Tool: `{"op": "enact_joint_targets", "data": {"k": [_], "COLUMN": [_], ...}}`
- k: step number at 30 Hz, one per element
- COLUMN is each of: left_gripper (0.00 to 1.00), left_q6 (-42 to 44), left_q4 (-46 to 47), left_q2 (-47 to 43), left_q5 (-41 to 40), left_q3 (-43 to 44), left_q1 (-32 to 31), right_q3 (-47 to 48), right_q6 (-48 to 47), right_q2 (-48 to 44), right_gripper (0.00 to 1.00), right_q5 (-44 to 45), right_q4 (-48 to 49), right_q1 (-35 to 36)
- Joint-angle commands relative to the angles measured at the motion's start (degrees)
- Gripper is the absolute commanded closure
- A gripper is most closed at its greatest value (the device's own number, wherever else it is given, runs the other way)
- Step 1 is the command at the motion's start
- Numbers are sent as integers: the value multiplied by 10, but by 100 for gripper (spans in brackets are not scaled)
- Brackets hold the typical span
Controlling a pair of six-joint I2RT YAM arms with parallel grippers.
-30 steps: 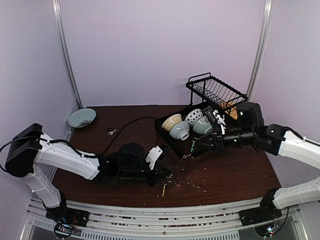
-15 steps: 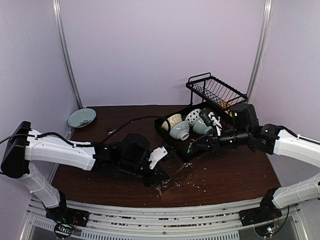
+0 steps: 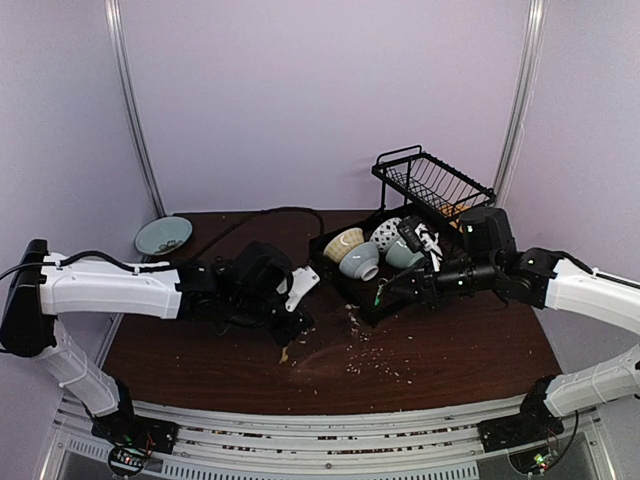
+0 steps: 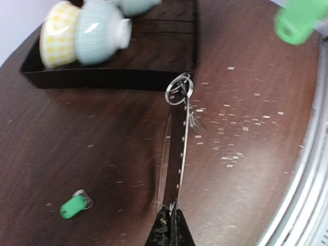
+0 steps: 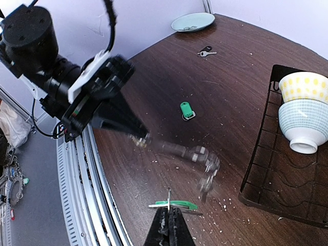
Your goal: Put the keys on the keyring
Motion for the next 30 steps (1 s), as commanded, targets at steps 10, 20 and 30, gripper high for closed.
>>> {"op": "enact_joint_targets", "data": {"k": [10, 20, 30], "left_gripper": [100, 100, 75], "left_q6": [70, 34, 42], "left_q4": [-1, 104, 163], "left_q2": [48, 58, 65], "left_q5": [-169, 21, 134], "left_q3": [0, -43, -127], "left_q1": [28, 1, -6], "right_q3": [-2, -3, -4], "right_q6": [-6, -4, -7], "right_q2": [-7, -2, 13], "right_gripper": [100, 100, 100], "right_q5": [2, 0, -4], "right_q4": [9, 11, 14], "right_q1": [4, 4, 4]}}
